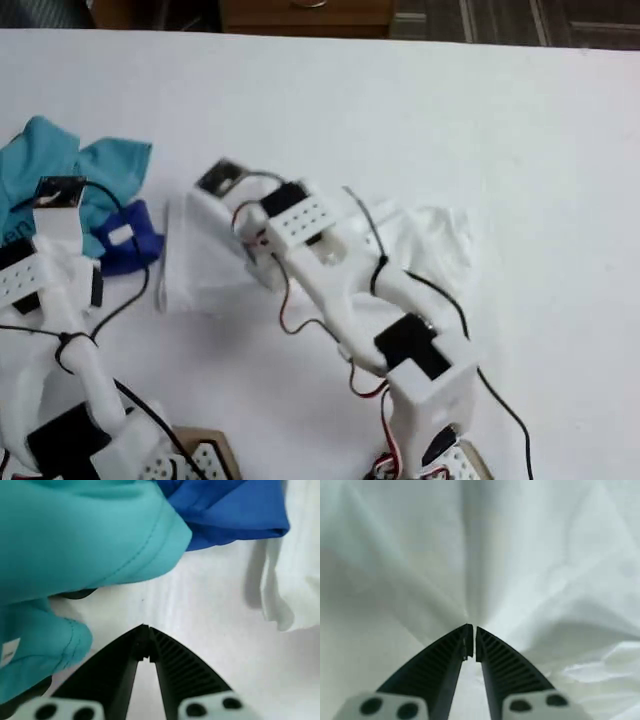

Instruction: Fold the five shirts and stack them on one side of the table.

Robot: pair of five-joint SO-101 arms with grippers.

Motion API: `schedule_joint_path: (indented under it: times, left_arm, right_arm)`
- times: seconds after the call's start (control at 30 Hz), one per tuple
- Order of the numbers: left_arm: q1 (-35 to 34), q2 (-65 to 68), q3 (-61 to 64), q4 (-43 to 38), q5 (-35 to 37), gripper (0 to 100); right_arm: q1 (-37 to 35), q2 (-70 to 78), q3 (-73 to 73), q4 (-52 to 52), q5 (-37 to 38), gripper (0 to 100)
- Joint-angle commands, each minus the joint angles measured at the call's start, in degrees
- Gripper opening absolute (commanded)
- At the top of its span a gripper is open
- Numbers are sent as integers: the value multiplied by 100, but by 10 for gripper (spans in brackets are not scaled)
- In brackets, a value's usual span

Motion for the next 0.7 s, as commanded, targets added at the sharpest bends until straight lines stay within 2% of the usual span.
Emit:
schedule_joint_path:
  times: [0.0, 0.17, 0.27, 0.37, 0.5, 0.67]
  left_arm:
    - [308, -167, -75, 53, 0, 26]
    - [545, -167, -75, 44, 9, 26]
    - [853, -167, -75, 88, 26, 26]
    - [1389, -167, -75, 132, 211, 26]
    - [2391, -167, -66, 97, 387, 26]
    - [3411, -149, 127, 70, 571, 26]
  right_arm:
    - [-180, -48, 9, -66, 35, 19]
    - [31, -681, 0, -31, 44, 19]
    - [488, -1437, 0, -22, 44, 19]
    - [1279, -2105, 26, -84, 53, 19]
    - [2448, -2176, 35, -400, 97, 19]
    - [3090, -1508, 26, -875, 220, 19]
